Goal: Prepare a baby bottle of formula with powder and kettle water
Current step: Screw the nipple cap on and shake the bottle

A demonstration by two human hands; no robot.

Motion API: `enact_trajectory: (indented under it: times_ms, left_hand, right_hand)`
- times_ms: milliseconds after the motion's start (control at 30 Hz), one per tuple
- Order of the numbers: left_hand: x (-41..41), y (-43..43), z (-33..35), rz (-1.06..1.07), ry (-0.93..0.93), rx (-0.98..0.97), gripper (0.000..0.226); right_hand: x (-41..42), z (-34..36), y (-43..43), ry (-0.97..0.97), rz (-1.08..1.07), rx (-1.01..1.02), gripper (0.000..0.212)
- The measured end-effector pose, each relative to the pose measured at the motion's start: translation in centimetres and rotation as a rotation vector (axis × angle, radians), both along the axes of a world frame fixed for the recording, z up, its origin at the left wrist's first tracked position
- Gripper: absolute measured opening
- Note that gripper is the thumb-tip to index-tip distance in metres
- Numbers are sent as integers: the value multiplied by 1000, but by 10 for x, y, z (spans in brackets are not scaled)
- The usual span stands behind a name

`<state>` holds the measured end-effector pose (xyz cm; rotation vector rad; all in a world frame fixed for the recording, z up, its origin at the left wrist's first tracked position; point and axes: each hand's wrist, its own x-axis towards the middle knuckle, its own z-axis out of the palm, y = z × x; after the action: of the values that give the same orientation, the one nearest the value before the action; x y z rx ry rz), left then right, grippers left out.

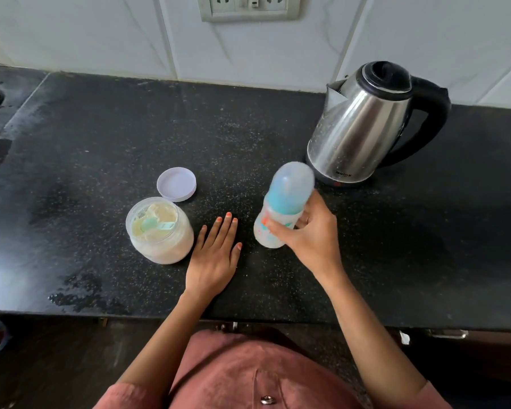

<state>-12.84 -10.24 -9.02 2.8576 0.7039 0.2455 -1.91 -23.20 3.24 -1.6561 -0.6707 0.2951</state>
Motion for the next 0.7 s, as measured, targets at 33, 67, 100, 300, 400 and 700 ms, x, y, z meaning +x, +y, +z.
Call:
enact_trajectory:
  times_ms: [33,67,100,300,400,700]
  left_hand:
    - [0,0,0,2,-3,-3,52]
    - [0,0,1,2,-6,-7,52]
    - [0,-1,1,3,-9,-8,52]
    - [0,-1,1,-6,-20,-5,52]
    - [0,-1,0,-2,-17,-5,52]
    - [-1,-1,0,3,-6,-7,53]
  right_hand:
    - [1,3,1,194,-18,111,49]
    - [3,6,1,338,-59,199,46]
    - [7,7,1,472,-102,272,43]
    - [1,7,-4,669,50,119,32]
    - [14,14,-5,748,-62,258,29]
    - [19,19,-7,627,-21,201,29]
